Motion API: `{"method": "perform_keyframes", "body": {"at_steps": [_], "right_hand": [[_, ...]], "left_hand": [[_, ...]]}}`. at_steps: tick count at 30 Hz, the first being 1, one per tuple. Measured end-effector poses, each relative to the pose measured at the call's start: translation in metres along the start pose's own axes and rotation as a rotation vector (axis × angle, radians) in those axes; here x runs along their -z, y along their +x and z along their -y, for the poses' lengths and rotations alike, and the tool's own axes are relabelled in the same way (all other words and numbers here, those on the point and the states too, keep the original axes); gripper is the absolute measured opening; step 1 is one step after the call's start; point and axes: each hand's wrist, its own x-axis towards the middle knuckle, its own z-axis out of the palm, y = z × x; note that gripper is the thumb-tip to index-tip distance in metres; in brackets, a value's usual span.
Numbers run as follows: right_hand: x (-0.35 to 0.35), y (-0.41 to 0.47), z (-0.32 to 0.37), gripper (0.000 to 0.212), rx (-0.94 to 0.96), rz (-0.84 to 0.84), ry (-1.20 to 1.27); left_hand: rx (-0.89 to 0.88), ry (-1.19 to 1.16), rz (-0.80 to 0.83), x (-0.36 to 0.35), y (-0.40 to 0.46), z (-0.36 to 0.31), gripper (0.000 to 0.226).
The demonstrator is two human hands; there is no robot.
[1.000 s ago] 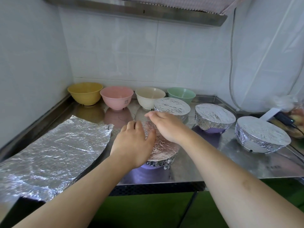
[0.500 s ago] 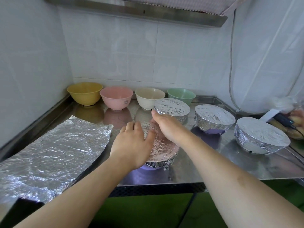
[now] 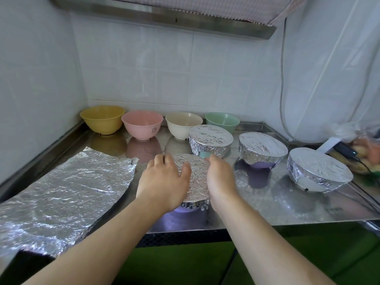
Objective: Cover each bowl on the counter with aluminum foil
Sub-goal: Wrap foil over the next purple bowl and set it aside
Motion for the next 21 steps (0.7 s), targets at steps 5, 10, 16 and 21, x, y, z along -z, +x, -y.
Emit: {"method": "perform_keyframes", "body": {"at_steps": [5,10,16,21], "right_hand": [[0.005,-0.008,-0.002,0.049,-0.011,0.028,-0.045],[0.0,0.003,-0.004,0.048,-0.06,0.001,-0.045],[0.003,0.002,0.008,0.039,-0.121,0.062,0.042],[0.006,0.006,0.014,0.044,-0.035,0.124,-0.056]], "left_hand": [[0.025,-0.008,-0.022,0.0,-0.001,0.001,0.054],[-0.002,0.0,-0.029,0.003,-0.002,0.0,0.095],[0.211,-0.283,-0.004,0.002,-0.003,-0.004,0.087],[0.358,-0.613,0.052,0.014,0.003,0.01,0.03]]}}
